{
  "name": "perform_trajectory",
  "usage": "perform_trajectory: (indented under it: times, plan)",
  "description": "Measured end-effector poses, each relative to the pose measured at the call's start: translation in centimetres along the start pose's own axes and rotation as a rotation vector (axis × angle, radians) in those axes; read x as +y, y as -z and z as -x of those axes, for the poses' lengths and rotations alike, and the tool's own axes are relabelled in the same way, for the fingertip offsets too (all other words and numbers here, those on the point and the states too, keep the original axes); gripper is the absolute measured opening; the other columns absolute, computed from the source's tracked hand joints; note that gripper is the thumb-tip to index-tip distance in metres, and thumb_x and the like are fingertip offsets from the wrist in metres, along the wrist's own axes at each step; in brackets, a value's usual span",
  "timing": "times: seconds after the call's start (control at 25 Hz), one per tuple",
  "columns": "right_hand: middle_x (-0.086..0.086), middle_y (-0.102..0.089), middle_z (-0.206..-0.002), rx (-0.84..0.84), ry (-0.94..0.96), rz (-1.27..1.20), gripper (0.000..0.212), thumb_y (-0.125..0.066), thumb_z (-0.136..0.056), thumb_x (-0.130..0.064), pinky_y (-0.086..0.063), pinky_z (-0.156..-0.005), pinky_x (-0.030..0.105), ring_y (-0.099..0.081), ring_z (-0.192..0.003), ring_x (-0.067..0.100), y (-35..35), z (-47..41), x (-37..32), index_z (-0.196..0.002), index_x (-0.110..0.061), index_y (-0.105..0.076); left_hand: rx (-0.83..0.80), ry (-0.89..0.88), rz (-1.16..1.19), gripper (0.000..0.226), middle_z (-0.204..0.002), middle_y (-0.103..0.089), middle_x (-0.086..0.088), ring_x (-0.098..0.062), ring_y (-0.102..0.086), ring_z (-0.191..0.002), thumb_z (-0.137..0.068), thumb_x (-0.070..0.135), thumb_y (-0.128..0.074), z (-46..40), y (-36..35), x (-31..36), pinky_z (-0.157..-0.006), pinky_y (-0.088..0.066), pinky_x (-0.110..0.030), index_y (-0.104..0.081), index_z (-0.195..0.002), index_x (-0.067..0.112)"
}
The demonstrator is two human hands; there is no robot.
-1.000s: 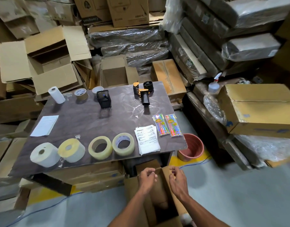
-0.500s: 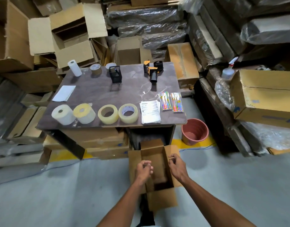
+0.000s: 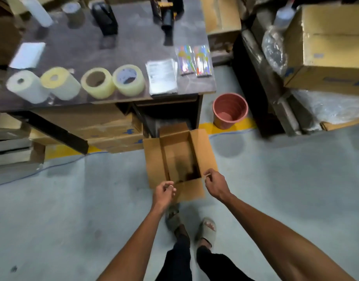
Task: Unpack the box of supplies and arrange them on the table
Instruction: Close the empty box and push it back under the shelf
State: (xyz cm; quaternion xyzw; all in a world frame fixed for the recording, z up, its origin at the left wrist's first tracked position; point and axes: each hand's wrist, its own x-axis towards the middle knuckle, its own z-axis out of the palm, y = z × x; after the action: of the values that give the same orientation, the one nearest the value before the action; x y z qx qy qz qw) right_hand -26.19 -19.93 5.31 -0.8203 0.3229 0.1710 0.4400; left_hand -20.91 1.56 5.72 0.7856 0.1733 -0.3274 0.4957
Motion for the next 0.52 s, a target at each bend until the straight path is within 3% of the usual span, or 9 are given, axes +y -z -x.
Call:
perform_trajectory:
  times: [0.12,0.32,0.52]
  plan:
    - [0.01,-0.069,-0.106,-0.037,-0.012,0.078,0.028,-0.044,-0.093,-0.015,-0.052,-0.084,0.035,-0.064,-0.095,0.027,-2.8,-2.7,3.6,-0.115,-0.018,-0.061,-0.03,0.017,-0.095,0.016,-0.094,-0.073,0.0,-0.021,-0.07,-0.094,-0.098,0.017,-0.057,-3.8,-2.1,-4.7,-0.088,-0.058,-0.043,-0.069,-0.107,0.022]
    - [0.013,-0.065,-0.119,-0.117,-0.028,0.204,0.032,-0.045,-0.095,-0.014,-0.049,-0.09,0.035,-0.061,-0.105,0.029,-9.2,-7.5,11.5,-0.123,-0.013,-0.06,-0.059,0.02,-0.213,0.015,-0.104,-0.069,-0.003,-0.022,-0.066,-0.096,-0.098,0.015,-0.059,-10.2,-6.0,-13.3,-0.083,-0.052,-0.029,-0.067,-0.106,0.024]
    - [0.014,-0.057,-0.129,-0.128,-0.033,0.275,0.034,-0.047,-0.096,-0.017,-0.048,-0.096,0.038,-0.058,-0.114,0.03,-15.2,-12.9,18.6,-0.128,-0.015,-0.058,-0.042,0.103,-0.247,0.021,-0.107,-0.063,0.0,-0.018,-0.059,-0.101,-0.098,0.013,-0.057,-16.6,-8.7,-20.4,-0.09,-0.046,-0.025,-0.067,-0.117,0.015]
